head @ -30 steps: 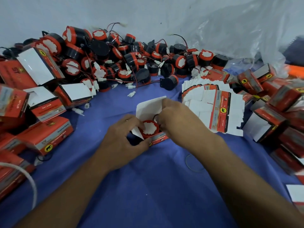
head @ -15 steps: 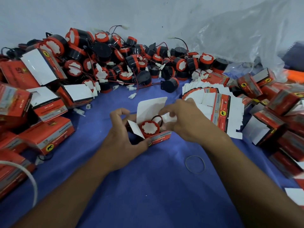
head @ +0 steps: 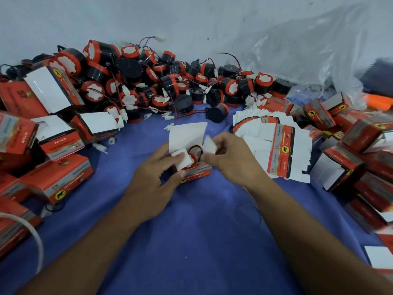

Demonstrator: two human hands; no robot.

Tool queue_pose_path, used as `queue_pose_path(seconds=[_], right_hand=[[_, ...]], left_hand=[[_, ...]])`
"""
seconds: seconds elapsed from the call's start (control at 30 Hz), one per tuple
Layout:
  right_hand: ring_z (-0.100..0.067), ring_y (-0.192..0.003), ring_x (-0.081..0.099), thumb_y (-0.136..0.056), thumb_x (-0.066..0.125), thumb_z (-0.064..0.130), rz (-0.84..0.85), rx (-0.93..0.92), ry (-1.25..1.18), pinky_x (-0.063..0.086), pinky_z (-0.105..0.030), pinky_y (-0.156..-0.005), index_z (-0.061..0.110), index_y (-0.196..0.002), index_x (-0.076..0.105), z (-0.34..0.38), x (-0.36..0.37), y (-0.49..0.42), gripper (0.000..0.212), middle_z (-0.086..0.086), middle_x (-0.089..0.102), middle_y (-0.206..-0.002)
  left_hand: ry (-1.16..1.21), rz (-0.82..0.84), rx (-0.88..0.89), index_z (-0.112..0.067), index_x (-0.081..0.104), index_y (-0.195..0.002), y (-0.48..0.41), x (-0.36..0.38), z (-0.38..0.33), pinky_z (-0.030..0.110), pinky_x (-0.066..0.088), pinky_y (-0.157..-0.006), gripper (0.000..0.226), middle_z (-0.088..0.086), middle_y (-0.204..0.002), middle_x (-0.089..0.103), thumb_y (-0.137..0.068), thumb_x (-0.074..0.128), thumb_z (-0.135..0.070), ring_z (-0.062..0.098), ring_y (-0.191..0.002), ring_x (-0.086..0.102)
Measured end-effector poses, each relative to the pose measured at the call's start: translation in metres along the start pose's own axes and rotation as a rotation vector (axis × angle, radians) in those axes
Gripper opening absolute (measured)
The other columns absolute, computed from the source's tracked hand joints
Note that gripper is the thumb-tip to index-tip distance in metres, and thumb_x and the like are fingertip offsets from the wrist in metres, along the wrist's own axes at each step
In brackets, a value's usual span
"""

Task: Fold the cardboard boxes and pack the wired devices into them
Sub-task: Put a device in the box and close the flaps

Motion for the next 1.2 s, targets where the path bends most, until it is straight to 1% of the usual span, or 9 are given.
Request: queue_pose_path(seconds=[0.07, 0.17, 0.3, 0.37, 0.47, 0.57, 0.7, 0.87, 1.2], right_hand=[[-0.008, -0.069, 0.057, -0.083, 0.082, 0.027, 0.01, -0.179, 0.039, 0.047, -0.024, -0.067, 0.017, -0.092, 0.07, 0.005, 0.003, 0.005, 0.017, 0.003, 0.063, -0.083], [-0.001, -0.096, 0.055, -0.091, 0.073, 0.024, 0.092, -0.379, 0.121, 0.042, -0.011, -0.081, 0.011, -0.104, 0.078, 0.005, 0.015, 0.012, 0.019, -0.003, 0.058, -0.111], [-0.004, -0.119, 0.049, -0.096, 0.067, 0.015, 0.086, -0.249, -0.07, 0.043, -0.006, -0.089, 0.008, -0.125, 0.063, -0.003, 0.021, 0.008, 0.03, 0.019, 0.042, -0.136], [-0.005, -0.123, 0.053, -0.094, 0.068, 0.009, 0.138, -0.216, -0.27, 0.047, -0.012, -0.094, 0.017, -0.142, 0.038, -0.004, 0.021, 0.007, 0.057, 0.03, 0.039, -0.139], [-0.017, -0.117, 0.063, -0.094, 0.064, -0.003, 0.233, -0.329, -0.323, 0.053, -0.035, -0.098, 0.026, -0.137, 0.041, -0.002, 0.02, 0.008, 0.057, 0.0, 0.062, -0.128], [-0.013, -0.117, 0.063, -0.092, 0.07, 0.008, 0.217, -0.402, -0.191, 0.052, -0.035, -0.101, 0.027, -0.122, 0.064, -0.004, 0.014, 0.008, 0.036, 0.0, 0.066, -0.121], [-0.007, -0.13, 0.053, -0.092, 0.069, 0.029, 0.272, -0.408, -0.088, 0.048, -0.026, -0.105, 0.023, -0.129, 0.065, -0.008, 0.014, 0.011, 0.038, 0.004, 0.059, -0.135], [-0.012, -0.118, 0.062, -0.092, 0.072, 0.018, 0.222, -0.414, -0.155, 0.053, -0.03, -0.1, 0.018, -0.125, 0.068, -0.007, 0.015, 0.01, 0.033, 0.0, 0.064, -0.123], [-0.013, -0.126, 0.058, -0.096, 0.067, 0.011, 0.145, -0.611, 0.045, 0.048, -0.033, -0.106, 0.005, -0.127, 0.068, -0.003, 0.02, 0.016, 0.032, -0.006, 0.062, -0.134]], left_hand=[[-0.01, -0.013, 0.006, -0.009, 0.067, -0.125, -0.002, 0.0, -0.003, 0.015, 0.041, -0.104, 0.036, -0.007, -0.143, 0.05, -0.092, 0.065, -0.022, 0.0, -0.126, 0.05], [0.039, -0.014, -0.056, -0.015, 0.072, -0.118, -0.003, 0.0, 0.002, 0.013, 0.043, -0.099, 0.037, -0.013, -0.135, 0.056, -0.091, 0.059, -0.036, -0.006, -0.12, 0.053], [0.197, -0.038, -0.229, -0.031, 0.066, -0.102, -0.001, -0.002, 0.014, 0.019, 0.053, -0.083, 0.015, -0.02, -0.106, 0.069, -0.091, 0.069, -0.021, 0.0, -0.102, 0.065], [0.297, -0.029, -0.254, -0.037, 0.051, -0.105, -0.001, -0.002, 0.015, 0.022, 0.056, -0.078, 0.031, -0.02, -0.108, 0.07, -0.09, 0.068, -0.016, 0.003, -0.102, 0.067], [0.389, -0.015, -0.204, -0.049, 0.038, -0.123, -0.002, -0.002, 0.012, 0.022, 0.055, -0.083, 0.06, -0.01, -0.117, 0.07, -0.091, 0.064, -0.006, 0.007, -0.107, 0.066], [0.297, -0.022, -0.145, -0.044, 0.062, -0.114, -0.004, -0.003, 0.013, 0.014, 0.051, -0.087, 0.044, -0.013, -0.118, 0.067, -0.093, 0.062, -0.005, 0.005, -0.113, 0.063], [0.235, -0.045, -0.151, -0.038, 0.068, -0.109, -0.004, -0.005, 0.015, 0.008, 0.047, -0.088, 0.039, -0.011, -0.13, 0.061, -0.092, 0.063, -0.002, -0.005, -0.12, 0.054], [0.318, 0.037, -0.179, -0.031, 0.066, -0.118, -0.001, -0.005, 0.012, 0.034, 0.051, -0.097, 0.038, -0.01, -0.134, 0.058, -0.081, 0.066, -0.029, 0.009, -0.125, 0.055], [0.13, -0.033, -0.077, -0.018, 0.067, -0.122, -0.002, -0.009, 0.005, 0.014, 0.045, -0.099, 0.033, -0.008, -0.13, 0.063, -0.092, 0.064, -0.003, -0.004, -0.12, 0.055]])
Point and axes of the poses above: each hand's wrist, its own y-axis away from the middle knuckle, its own x-axis out of the palm, z = x × y, the point moved 3 cm from there along -y, towards the middle knuckle
